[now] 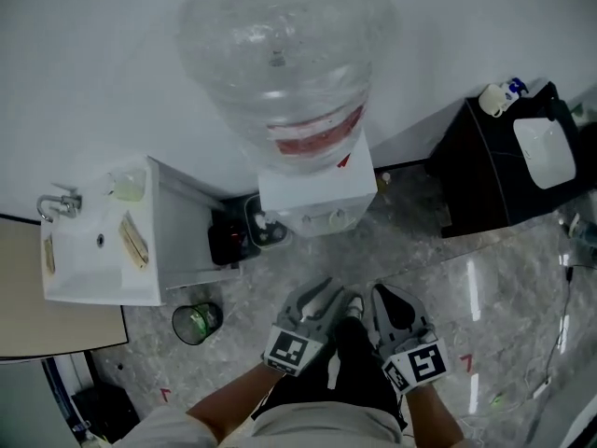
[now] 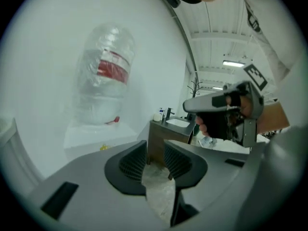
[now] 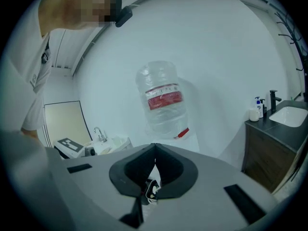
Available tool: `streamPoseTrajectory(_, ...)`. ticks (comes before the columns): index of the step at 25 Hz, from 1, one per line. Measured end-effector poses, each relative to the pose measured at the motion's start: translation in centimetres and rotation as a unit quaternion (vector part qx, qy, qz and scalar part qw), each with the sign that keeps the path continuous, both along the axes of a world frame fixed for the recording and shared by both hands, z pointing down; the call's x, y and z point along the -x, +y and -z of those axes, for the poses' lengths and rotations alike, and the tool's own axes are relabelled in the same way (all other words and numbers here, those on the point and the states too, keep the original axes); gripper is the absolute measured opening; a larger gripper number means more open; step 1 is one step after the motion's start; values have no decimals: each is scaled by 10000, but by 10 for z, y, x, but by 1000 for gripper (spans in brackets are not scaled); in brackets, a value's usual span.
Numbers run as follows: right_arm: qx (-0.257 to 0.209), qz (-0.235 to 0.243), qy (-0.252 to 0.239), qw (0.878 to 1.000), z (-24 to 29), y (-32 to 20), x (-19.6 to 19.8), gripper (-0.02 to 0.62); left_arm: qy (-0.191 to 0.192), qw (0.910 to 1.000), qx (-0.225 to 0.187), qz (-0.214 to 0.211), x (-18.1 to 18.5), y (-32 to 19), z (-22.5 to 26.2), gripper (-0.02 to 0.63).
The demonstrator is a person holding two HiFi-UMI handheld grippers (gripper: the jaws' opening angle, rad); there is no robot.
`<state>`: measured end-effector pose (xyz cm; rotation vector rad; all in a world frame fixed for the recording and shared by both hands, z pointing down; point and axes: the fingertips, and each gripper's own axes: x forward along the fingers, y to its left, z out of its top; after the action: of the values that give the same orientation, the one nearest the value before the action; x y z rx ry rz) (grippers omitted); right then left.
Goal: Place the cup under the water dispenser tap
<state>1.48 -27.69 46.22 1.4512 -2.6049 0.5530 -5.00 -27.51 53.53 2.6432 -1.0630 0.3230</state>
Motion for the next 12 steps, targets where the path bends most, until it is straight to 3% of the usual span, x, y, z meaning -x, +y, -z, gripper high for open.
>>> streamPoseTrajectory(5,-216,41,-4,9998,45,20,9,17,247,9995,-147,126,7,20,77,17)
streamPoseTrajectory(12,-450,88,-21,9989,92,50,23,17,307,9993,-190,100,7,49,145,5)
